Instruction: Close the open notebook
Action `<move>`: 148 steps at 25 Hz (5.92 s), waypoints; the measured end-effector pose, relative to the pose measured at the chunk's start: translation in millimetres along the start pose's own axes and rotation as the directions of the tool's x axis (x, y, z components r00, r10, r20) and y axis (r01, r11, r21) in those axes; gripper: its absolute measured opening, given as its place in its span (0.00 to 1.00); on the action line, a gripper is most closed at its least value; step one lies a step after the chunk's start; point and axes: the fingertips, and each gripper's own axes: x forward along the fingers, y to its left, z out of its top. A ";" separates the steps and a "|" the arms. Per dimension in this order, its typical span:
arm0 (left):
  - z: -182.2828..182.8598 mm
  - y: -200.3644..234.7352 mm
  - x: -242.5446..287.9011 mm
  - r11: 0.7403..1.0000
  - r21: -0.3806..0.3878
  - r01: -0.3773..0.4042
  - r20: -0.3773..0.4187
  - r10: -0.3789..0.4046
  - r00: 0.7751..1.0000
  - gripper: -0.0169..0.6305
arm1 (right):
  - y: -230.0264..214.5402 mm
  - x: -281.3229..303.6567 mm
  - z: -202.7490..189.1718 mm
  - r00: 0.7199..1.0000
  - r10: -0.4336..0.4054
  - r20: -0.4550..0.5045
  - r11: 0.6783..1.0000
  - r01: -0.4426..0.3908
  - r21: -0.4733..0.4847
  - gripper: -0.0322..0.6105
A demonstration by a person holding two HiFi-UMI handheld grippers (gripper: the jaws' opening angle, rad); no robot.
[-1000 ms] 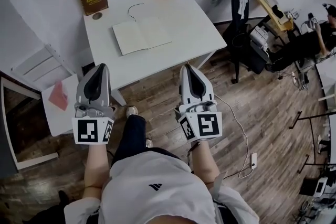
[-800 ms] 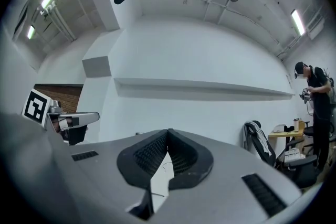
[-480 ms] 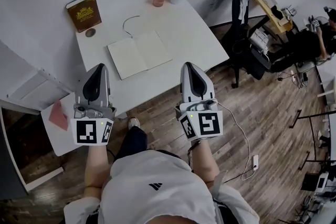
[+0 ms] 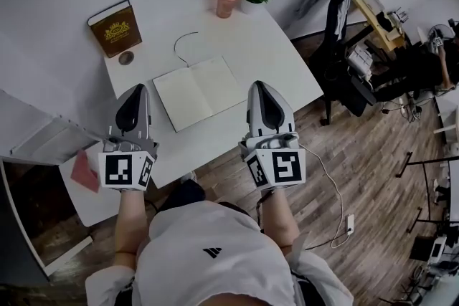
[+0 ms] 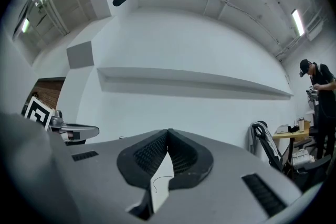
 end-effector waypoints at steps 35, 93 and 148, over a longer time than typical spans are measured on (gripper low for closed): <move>-289.4 -11.2 9.7 0.786 -0.476 -0.394 -0.682 -0.047 0.729 0.29 | -10.5 96.7 -56.5 0.953 0.272 -0.132 0.962 -0.269 0.038 0.04; -248.2 -171.4 201.9 0.851 -0.508 -0.135 -0.601 -0.237 0.763 0.13 | -206.0 90.4 -63.2 0.977 0.190 -0.094 0.980 -0.183 0.078 0.04; -139.2 -158.4 108.4 0.988 -0.152 -0.014 -0.401 -0.049 0.915 0.04 | -129.6 6.8 -48.2 0.976 0.194 -0.099 0.981 -0.191 0.042 0.04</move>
